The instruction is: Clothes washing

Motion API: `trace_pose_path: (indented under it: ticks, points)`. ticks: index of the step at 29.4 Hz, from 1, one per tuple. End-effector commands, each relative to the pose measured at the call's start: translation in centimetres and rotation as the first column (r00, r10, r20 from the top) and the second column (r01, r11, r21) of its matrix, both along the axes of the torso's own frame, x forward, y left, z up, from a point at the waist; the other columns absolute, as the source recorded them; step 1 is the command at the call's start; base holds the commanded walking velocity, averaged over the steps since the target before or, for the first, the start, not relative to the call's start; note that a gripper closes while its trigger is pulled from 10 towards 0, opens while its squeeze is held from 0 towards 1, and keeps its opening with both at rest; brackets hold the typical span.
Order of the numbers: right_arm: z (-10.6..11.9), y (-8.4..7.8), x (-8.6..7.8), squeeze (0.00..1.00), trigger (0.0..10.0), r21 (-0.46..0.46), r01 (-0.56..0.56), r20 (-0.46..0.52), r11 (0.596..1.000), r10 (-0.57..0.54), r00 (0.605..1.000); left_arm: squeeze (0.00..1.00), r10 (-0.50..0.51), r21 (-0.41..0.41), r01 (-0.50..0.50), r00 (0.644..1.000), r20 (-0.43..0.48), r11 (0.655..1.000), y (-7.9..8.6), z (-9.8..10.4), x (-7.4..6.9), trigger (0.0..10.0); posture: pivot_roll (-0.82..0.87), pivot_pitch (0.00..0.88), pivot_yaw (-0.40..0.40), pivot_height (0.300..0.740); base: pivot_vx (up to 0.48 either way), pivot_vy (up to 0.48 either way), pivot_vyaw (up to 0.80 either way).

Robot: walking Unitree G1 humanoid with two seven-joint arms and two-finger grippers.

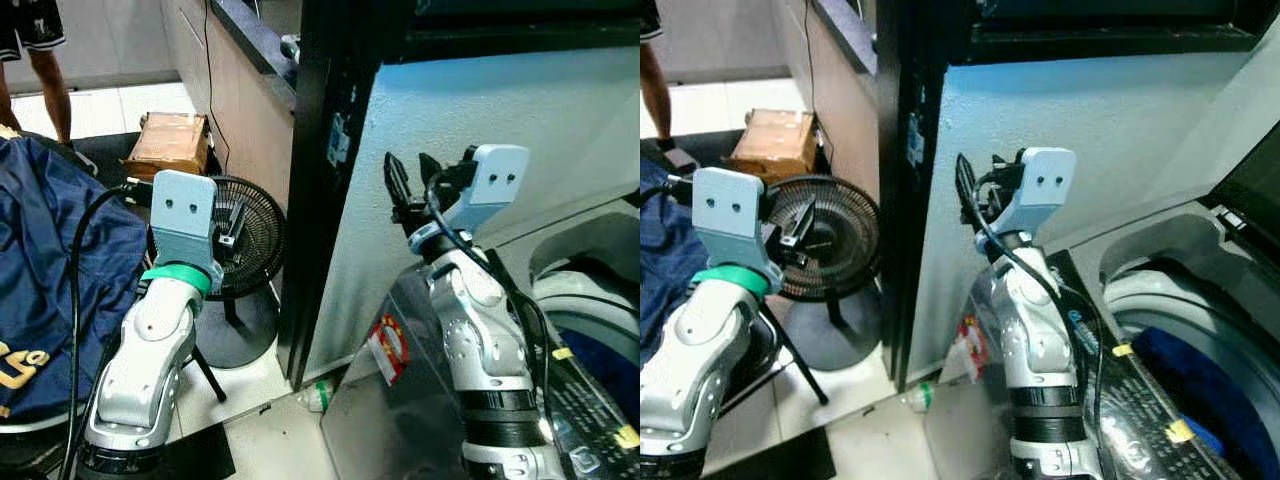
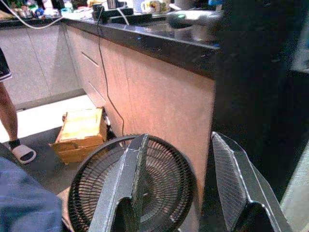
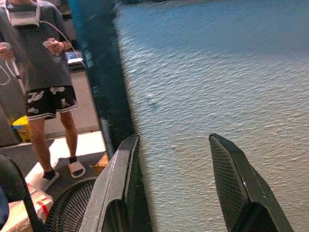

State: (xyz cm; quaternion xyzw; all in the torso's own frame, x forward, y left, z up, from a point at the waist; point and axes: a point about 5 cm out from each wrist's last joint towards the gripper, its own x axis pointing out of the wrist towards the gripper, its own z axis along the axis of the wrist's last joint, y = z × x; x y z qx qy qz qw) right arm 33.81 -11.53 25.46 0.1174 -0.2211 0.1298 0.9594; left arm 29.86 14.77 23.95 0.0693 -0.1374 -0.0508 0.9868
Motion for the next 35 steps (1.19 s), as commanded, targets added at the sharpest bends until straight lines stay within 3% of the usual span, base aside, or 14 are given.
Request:
trace_pose_path:
  ticks: [1, 6, 16, 20, 35]
  points:
    - [0.1, 0.0, -0.2, 0.00, 10.0, 0.006, -0.002, 0.011, 1.000, 0.002, 1.000, 0.00, -0.012, -0.002, 0.012, 1.000, -0.015, 1.000, -0.2, -0.3, 0.0, 10.0, 0.05, 0.045, -0.077, 0.740, 0.000, 0.446, 0.00]
    - [0.1, 0.0, -0.2, 0.00, 10.0, 0.007, -0.005, 0.012, 1.000, 0.005, 1.000, 0.00, -0.013, -0.002, 0.013, 1.000, -0.014, 1.000, -0.2, -0.3, 0.1, 10.0, 0.05, 0.042, -0.079, 0.740, 0.000, 0.466, 0.00]
    - [0.1, 0.5, -0.2, 0.00, 10.0, -0.036, -0.022, 0.016, 0.999, 0.023, 1.000, 0.00, 0.013, -0.025, -0.014, 1.000, -0.010, 1.000, 0.2, -0.3, 0.1, 10.0, 0.06, 0.033, -0.085, 0.740, 0.000, 0.000, 0.00]
    - [0.2, 0.8, -0.1, 0.00, 10.0, -0.099, -0.011, 0.028, 0.995, 0.014, 1.000, 0.00, 0.018, -0.030, -0.018, 1.000, -0.011, 0.999, 0.3, -0.3, 0.0, 10.0, 0.06, 0.033, -0.085, 0.740, 0.000, 0.000, 0.80]
    - [0.1, 1.0, -0.2, 0.00, 10.0, -0.114, -0.022, 0.030, 0.993, 0.026, 0.999, 0.00, 0.016, -0.057, -0.018, 0.999, -0.037, 0.998, 0.4, -0.8, 0.0, 10.0, 0.05, 0.034, -0.087, 0.740, 0.000, 0.000, 0.80]
